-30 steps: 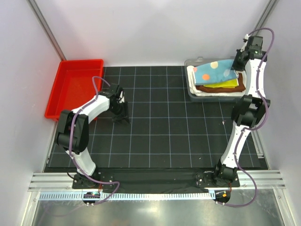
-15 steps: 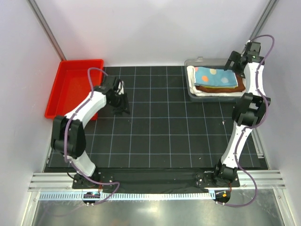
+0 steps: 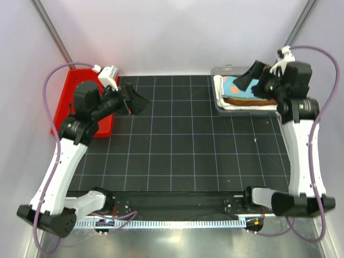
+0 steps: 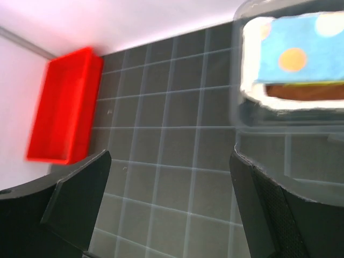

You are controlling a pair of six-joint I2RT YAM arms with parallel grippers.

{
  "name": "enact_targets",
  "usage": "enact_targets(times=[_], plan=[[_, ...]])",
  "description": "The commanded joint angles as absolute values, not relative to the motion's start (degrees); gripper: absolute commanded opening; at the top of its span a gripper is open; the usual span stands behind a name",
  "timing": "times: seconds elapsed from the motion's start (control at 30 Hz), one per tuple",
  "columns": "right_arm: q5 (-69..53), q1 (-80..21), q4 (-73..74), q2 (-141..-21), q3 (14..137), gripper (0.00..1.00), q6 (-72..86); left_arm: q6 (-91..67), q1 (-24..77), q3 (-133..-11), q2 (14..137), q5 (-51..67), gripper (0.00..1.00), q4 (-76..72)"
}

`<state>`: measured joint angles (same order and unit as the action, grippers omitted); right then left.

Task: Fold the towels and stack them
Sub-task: Neatly place the folded towel into the bin

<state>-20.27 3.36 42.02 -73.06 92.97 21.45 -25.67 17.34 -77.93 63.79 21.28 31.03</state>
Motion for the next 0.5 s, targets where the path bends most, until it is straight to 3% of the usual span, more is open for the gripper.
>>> enact_targets(times=[0.0, 0.17, 0.47], plan=[[-24.52, 0.36, 41.42, -62.12, 77.77, 1.0, 26.87, -27.77, 17.14, -73.93, 58.22, 25.48, 1.0, 28.48], [-27.25, -2.72, 32.78, -47.56, 63.56, 1.0, 32.08, -27.95, 17.14, -66.02, 49.32, 24.35, 1.0, 28.48], [-18.72, -2.9, 39.29, -42.54, 66.18, 1.0, 25.75, -26.01, 17.23, -61.17, 41.48, 21.8, 1.0, 29.53]])
